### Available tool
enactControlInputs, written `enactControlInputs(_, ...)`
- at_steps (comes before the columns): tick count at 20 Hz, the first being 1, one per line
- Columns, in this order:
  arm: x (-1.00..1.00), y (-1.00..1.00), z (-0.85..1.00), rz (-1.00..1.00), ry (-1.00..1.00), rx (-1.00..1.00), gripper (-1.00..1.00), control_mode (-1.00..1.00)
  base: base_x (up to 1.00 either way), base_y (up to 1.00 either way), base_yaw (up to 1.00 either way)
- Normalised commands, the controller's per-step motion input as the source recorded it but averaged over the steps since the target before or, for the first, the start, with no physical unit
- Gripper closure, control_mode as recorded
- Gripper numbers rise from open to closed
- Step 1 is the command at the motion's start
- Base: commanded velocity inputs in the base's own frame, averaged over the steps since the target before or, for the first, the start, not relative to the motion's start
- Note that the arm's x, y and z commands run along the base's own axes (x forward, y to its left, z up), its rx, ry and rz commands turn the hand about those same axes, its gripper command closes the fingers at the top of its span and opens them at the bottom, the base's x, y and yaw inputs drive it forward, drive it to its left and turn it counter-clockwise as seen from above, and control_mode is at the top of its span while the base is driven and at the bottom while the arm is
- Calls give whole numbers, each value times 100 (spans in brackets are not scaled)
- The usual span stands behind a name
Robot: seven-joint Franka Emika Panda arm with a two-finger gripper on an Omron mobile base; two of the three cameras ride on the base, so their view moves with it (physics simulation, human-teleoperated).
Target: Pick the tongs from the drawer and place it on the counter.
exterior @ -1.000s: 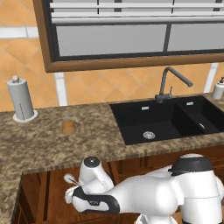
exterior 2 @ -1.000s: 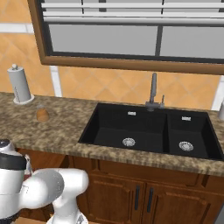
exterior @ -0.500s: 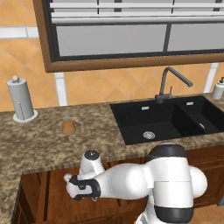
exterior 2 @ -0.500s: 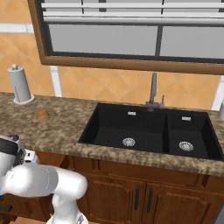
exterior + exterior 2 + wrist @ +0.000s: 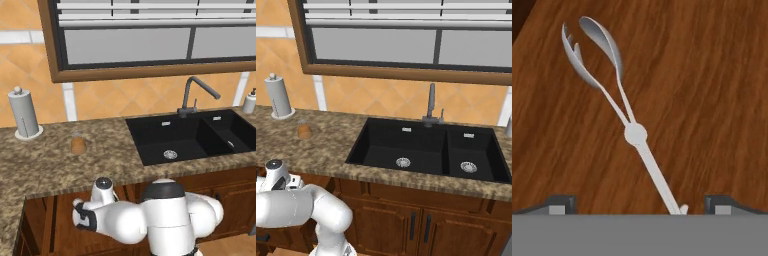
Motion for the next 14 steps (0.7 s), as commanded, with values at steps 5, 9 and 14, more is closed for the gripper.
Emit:
enactControlInputs(5, 16, 0, -28, 0, 0, -1, -100, -100, 0, 0, 0)
enactControlInputs(9, 2, 2, -42, 0, 0, -5, -100, -100, 0, 0, 0)
enactControlInputs(14, -1, 11, -60, 0, 2, -11, 100, -100, 0, 0, 0)
